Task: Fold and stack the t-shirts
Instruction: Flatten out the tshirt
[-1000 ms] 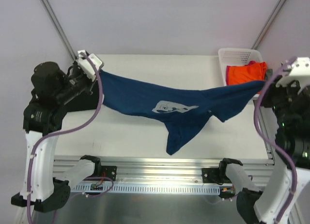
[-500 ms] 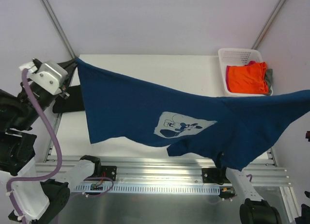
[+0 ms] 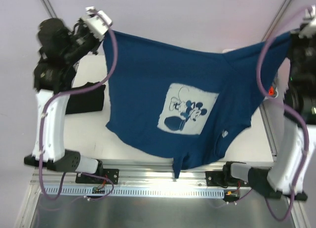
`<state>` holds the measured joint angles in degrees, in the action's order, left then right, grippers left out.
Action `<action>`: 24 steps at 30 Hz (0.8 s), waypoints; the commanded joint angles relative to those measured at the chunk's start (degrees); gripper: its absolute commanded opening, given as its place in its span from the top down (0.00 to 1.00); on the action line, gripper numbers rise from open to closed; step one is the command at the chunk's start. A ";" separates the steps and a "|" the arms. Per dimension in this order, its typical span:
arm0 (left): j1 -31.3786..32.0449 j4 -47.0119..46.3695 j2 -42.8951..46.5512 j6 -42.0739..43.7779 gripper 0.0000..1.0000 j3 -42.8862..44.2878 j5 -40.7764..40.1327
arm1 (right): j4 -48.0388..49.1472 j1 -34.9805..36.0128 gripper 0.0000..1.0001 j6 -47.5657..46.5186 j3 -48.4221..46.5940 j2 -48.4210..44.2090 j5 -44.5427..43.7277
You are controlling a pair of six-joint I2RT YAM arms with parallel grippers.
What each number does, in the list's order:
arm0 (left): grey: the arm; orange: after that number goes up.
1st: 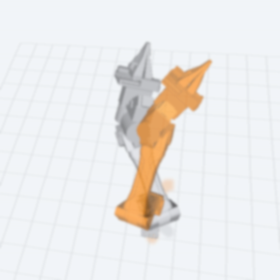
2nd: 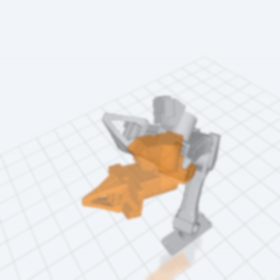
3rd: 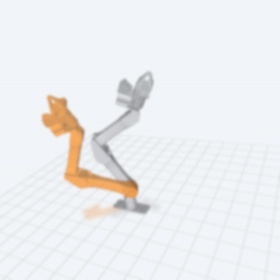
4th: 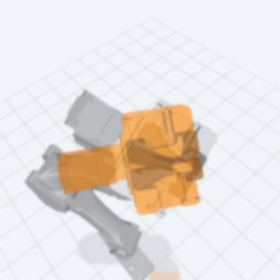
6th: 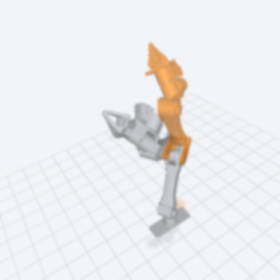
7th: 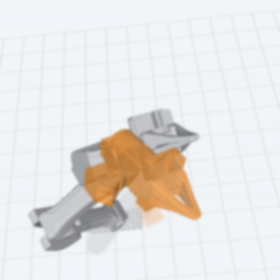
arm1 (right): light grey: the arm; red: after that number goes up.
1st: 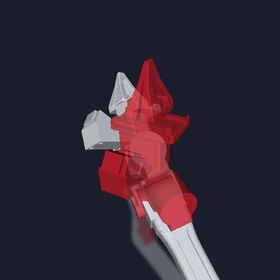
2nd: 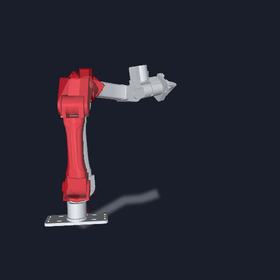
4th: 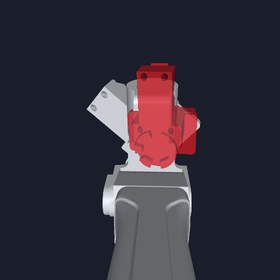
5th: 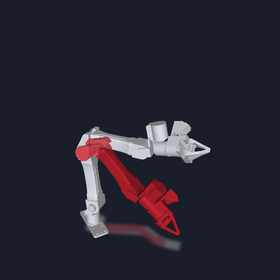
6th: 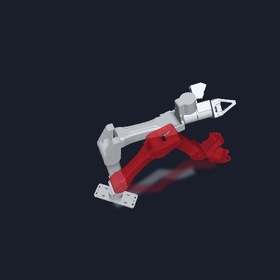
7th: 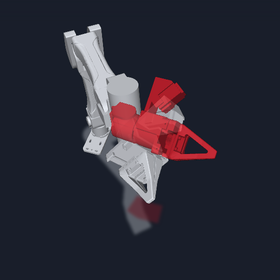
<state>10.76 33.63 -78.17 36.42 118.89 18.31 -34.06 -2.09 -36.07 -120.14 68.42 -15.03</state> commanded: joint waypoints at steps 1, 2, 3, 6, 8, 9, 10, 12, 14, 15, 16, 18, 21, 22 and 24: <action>-0.66 -3.13 -6.01 4.01 1.00 4.49 -3.01 | 1.82 -3.44 1.00 -0.14 -7.37 9.43 -1.58; -0.66 -3.13 -9.07 3.74 1.00 6.51 -3.10 | 1.20 -5.45 1.00 0.56 -9.48 11.19 -0.98; -0.66 -3.13 -10.41 2.78 1.00 10.27 -2.93 | 0.93 -6.17 1.00 0.74 -12.81 13.47 -0.27; -0.57 -3.13 -12.53 1.20 1.00 13.47 -2.40 | 2.95 -8.37 1.00 0.04 -12.41 12.97 0.61; -0.48 -3.13 -11.05 0.49 1.00 12.51 -1.78 | 4.79 -9.60 1.00 -0.31 -7.15 8.85 2.54; -0.48 -3.13 -10.08 0.05 1.00 9.90 -1.69 | 5.23 -9.86 1.00 -0.49 -5.13 7.18 2.81; -0.48 -3.13 -8.94 -0.04 1.00 8.13 -1.17 | 5.93 -10.13 1.00 -0.57 -0.67 3.33 3.51; -0.48 -3.13 -4.37 0.14 1.00 1.91 0.14 | 6.20 -10.83 1.00 -1.01 3.13 -0.55 4.04; -0.31 -3.13 1.14 0.05 1.00 -2.41 1.38 | 6.55 -11.18 1.00 -3.12 7.61 -6.16 4.04; -0.22 -3.04 3.09 -0.73 1.00 -6.09 1.47 | 6.29 -11.27 1.00 -4.26 8.77 -7.94 3.52; -0.22 -3.04 5.03 -0.83 1.00 -8.30 1.91 | 6.20 -11.27 1.00 -6.36 10.00 -9.61 3.16; -0.22 -2.87 11.44 0.22 1.00 -15.05 2.96 | 6.29 -11.36 1.00 -9.26 14.21 -15.41 2.64; -0.30 -2.87 19.00 1.98 1.00 -22.01 2.44 | 7.43 -11.36 1.00 -14.10 19.83 -22.86 0.45; -0.22 -2.69 20.41 2.07 1.00 -22.82 2.09 | 7.52 -11.36 1.00 -14.89 20.29 -24.03 -0.43; -0.22 -2.17 22.71 0.59 1.00 -22.66 0.78 | 5.95 -11.19 1.00 -15.08 18.90 -25.96 -4.20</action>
<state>10.90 33.39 -57.14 37.01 97.10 20.58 -30.26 -12.49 -46.28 -101.58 42.48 -12.05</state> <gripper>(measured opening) 0.011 0.009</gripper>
